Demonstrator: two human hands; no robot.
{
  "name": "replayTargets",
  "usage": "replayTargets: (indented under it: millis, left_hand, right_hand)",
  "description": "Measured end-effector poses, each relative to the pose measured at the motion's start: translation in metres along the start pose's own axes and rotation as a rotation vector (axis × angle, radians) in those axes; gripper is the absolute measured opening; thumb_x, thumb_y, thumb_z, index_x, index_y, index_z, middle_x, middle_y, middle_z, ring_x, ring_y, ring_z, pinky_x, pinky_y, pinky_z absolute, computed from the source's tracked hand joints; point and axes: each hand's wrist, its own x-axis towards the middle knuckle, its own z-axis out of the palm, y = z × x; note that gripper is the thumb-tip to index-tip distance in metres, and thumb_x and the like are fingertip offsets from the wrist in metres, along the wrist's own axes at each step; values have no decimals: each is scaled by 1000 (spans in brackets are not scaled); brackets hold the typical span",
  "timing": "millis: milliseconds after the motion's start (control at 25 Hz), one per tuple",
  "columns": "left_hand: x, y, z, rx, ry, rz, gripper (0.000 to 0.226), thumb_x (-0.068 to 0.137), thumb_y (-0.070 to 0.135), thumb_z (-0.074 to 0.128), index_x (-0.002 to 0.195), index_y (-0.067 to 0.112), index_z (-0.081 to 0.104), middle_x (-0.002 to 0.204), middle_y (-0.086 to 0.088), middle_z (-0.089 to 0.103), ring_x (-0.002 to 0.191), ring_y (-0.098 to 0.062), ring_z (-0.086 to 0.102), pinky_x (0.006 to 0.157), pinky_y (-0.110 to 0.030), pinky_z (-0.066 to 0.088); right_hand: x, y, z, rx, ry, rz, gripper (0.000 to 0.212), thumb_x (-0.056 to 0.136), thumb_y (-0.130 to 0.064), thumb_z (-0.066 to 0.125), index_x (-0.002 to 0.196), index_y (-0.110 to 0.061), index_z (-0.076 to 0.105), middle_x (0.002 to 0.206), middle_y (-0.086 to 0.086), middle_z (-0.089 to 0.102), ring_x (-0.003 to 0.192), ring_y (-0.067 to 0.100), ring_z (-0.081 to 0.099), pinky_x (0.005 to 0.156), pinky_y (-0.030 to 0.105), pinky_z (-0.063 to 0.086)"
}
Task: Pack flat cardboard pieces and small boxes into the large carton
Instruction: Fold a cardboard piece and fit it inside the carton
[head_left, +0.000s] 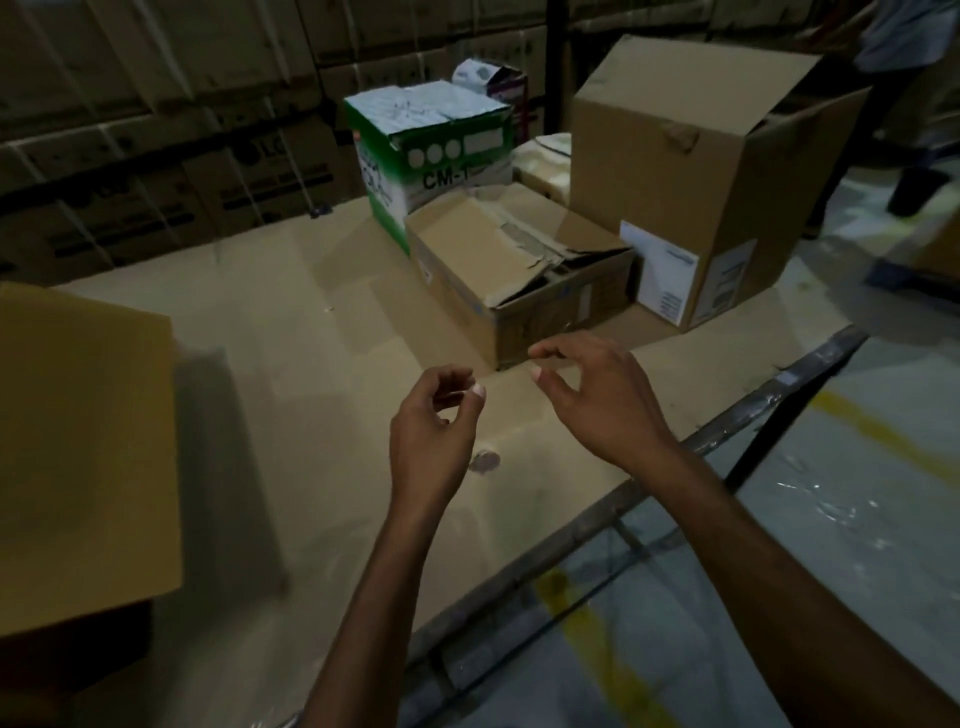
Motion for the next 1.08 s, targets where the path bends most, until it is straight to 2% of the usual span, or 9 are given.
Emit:
replayTargets:
  millis: [240, 400, 480, 600, 720, 800, 880, 1000, 1080]
  left_hand:
    - [98, -10, 55, -70, -64, -60, 15, 93, 26, 71, 107, 29, 70, 104, 17, 72, 97, 1, 67, 87, -27, 56]
    - [174, -26, 102, 50, -6, -59, 22, 89, 33, 70, 110, 36, 67, 121, 12, 63, 109, -9, 60, 91, -33, 53]
    - [213, -35, 132, 132, 38, -68, 25, 89, 35, 70, 114, 35, 67, 128, 8, 54, 122, -14, 54, 102, -36, 48]
    - [265, -45, 165, 290, 82, -199, 32, 90, 49, 65, 121, 40, 63, 155, -2, 36, 143, -23, 38, 114, -48, 37]
    - [293, -56, 181, 397, 82, -271, 44, 91, 58, 61, 131, 40, 58, 164, -5, 22, 149, -27, 28, 114, -54, 34]
    - [293, -65, 186, 414, 101, -273, 54, 89, 62, 62, 137, 40, 54, 167, -3, 14, 149, -27, 29, 112, -50, 38]
    - [292, -74, 185, 378, 135, -318, 62, 86, 64, 66, 140, 40, 50, 167, -1, 13, 146, -26, 35, 109, -46, 41]
    - [295, -76, 184, 304, 159, -313, 73, 82, 63, 70, 146, 37, 44, 158, -2, 34, 140, -24, 43, 106, -42, 44]
    - [296, -73, 180, 267, 161, -324, 75, 82, 58, 73, 147, 33, 45, 152, 0, 45, 136, -22, 47, 106, -39, 44]
  right_hand:
    - [107, 72, 9, -13, 32, 54, 32, 105, -40, 51, 121, -21, 71, 120, 2, 67, 112, 23, 58, 90, 39, 50]
    - [192, 131, 29, -112, -6, 49, 38, 108, -38, 39, 129, -21, 66, 129, 5, 65, 120, 28, 55, 99, 47, 46]
    - [233, 164, 40, -189, -58, 33, 38, 109, -35, 35, 121, -16, 66, 120, 8, 66, 113, 30, 56, 94, 45, 46]
    - [284, 204, 57, -263, -129, 22, 31, 106, -31, 36, 95, -16, 61, 101, 9, 62, 100, 32, 58, 83, 43, 48]
    - [325, 226, 74, -384, -292, 123, 32, 99, -38, 44, 111, -17, 64, 128, 13, 57, 122, 38, 51, 97, 45, 44]
    - [342, 233, 75, -420, -404, 247, 55, 93, -56, 50, 140, -28, 54, 156, 11, 37, 145, 36, 30, 115, 50, 29]
    - [354, 244, 72, -396, -467, 378, 90, 78, -78, 54, 154, -33, 36, 165, 8, 22, 151, 38, 19, 117, 57, 24]
    - [363, 253, 64, -293, -465, 464, 133, 49, -98, 55, 158, -28, 26, 164, 9, 28, 148, 39, 28, 114, 58, 34]
    - [363, 250, 62, -210, -448, 457, 138, 42, -99, 59, 156, -26, 32, 161, 9, 36, 145, 37, 35, 112, 55, 39]
